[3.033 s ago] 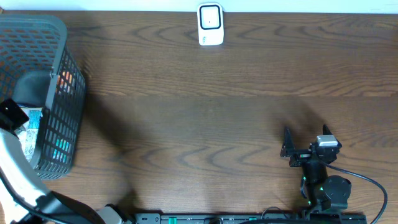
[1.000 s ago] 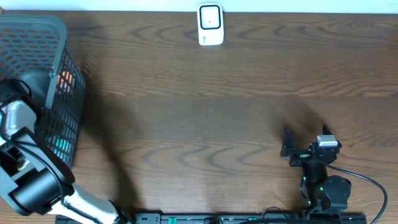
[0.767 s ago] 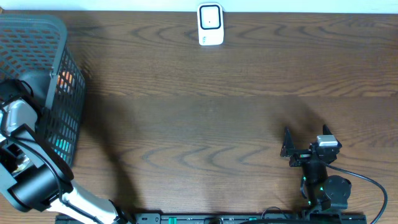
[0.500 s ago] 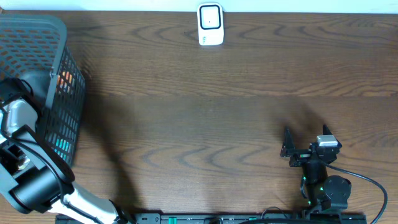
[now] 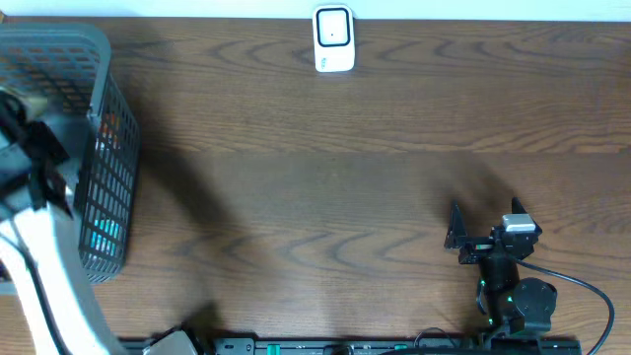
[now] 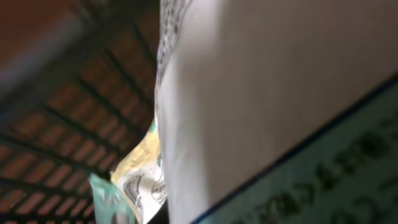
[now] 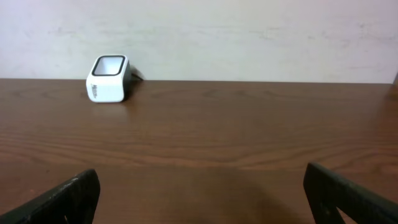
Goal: Scan the item barcode
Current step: 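Lift the snack bag out and place it on the table near the scanner, then return the left gripper to the basket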
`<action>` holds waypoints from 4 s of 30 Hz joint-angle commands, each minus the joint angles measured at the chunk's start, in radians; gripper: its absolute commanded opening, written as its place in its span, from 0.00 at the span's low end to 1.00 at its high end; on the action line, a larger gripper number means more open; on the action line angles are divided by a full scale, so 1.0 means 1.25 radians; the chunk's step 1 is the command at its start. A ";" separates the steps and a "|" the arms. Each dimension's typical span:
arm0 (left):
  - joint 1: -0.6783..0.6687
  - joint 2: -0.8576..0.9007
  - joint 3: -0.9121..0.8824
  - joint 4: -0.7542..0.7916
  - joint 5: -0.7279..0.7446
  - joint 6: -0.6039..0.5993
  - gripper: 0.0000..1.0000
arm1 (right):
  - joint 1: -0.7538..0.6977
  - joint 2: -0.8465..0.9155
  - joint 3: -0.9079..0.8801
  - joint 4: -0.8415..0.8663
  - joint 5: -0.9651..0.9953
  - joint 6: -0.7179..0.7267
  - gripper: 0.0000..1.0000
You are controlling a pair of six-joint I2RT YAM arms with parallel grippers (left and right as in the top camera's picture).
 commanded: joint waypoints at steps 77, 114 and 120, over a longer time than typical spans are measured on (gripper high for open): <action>-0.769 -0.086 0.008 0.159 0.268 -0.595 0.68 | 0.005 -0.002 -0.001 -0.003 0.006 -0.011 0.99; -0.366 -0.174 0.352 -0.110 -0.494 -0.024 0.98 | 0.005 -0.002 -0.001 -0.003 0.006 -0.011 0.99; -0.188 -0.018 0.494 -0.303 -0.453 -0.146 0.98 | 0.005 -0.002 -0.001 -0.003 0.006 -0.011 0.99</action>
